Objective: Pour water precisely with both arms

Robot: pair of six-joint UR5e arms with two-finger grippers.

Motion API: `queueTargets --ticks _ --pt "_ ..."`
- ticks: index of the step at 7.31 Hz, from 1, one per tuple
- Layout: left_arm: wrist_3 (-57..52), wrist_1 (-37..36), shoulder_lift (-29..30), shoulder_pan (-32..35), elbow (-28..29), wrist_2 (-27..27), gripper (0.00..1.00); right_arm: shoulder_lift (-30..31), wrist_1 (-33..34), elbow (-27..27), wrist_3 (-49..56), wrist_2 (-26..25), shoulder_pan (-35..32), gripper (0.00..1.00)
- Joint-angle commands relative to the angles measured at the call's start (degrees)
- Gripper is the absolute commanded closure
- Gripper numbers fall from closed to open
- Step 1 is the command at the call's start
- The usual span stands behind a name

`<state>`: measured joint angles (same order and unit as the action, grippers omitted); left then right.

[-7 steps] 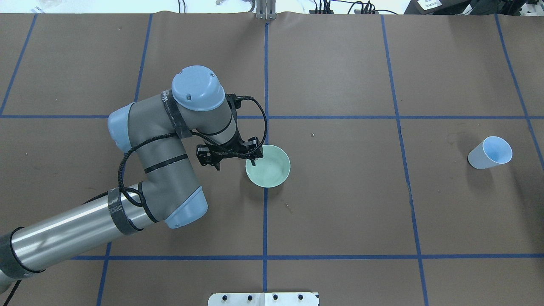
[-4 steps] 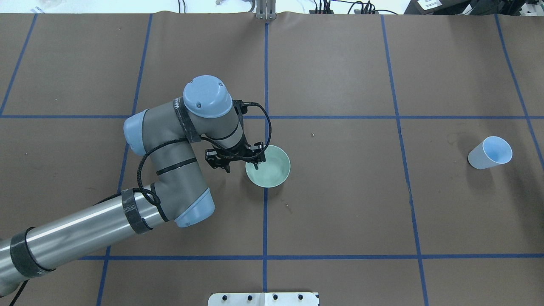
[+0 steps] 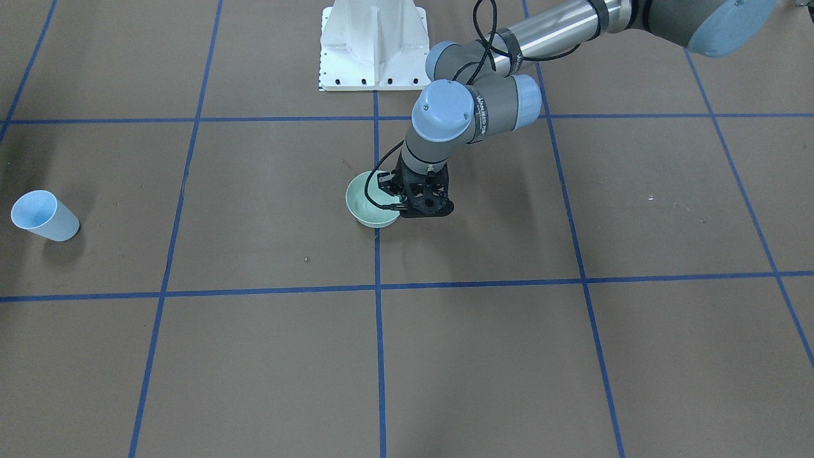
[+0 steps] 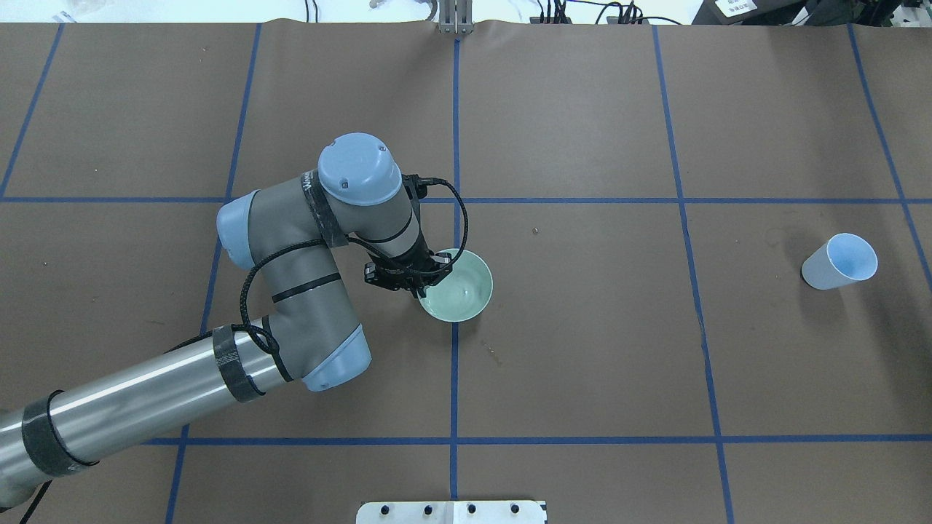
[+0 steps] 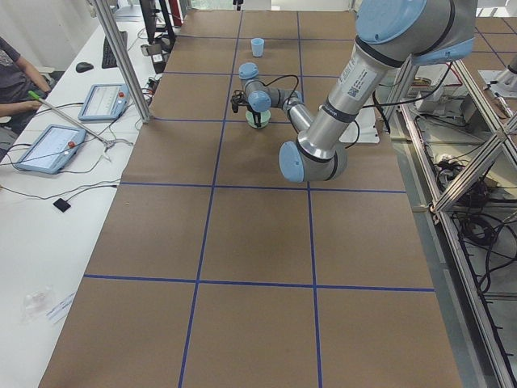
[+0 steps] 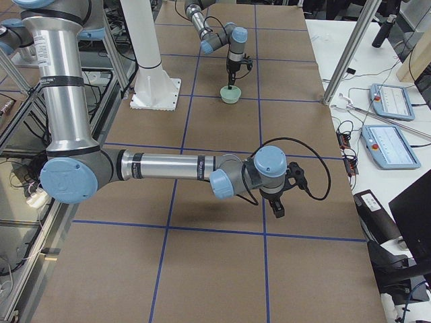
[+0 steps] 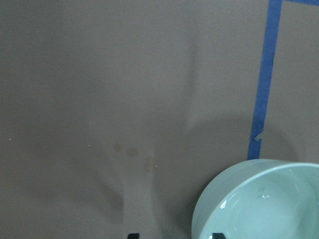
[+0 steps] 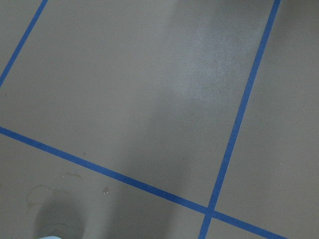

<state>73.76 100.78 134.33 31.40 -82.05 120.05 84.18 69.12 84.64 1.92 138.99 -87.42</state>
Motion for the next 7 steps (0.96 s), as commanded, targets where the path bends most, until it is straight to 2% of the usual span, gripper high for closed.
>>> queueTargets --ticks 1,3,4,5,6,7 --pt "0.3 -0.2 0.9 0.5 -0.7 0.4 1.00 -0.1 0.1 0.0 -0.1 0.1 0.1 0.01" --pt "0.3 -0.9 -0.1 5.7 -5.8 2.8 1.00 -0.2 0.1 -0.2 -0.1 0.1 0.3 0.01" --pt "-0.1 -0.9 -3.4 10.7 -8.4 9.2 1.00 -0.3 0.1 -0.1 -0.1 0.1 0.4 0.01" --pt "-1.7 -0.3 -8.6 14.8 -11.6 13.1 1.00 -0.7 0.3 0.0 -0.1 0.1 0.6 0.01" --pt "-10.6 -0.6 -17.1 16.7 -16.7 14.9 1.00 -1.7 2.0 0.0 -0.1 -0.1 0.7 0.01" --pt "-20.2 -0.3 -25.2 20.1 -19.0 15.2 1.00 -2.0 2.6 0.0 -0.1 -0.2 0.7 0.01"
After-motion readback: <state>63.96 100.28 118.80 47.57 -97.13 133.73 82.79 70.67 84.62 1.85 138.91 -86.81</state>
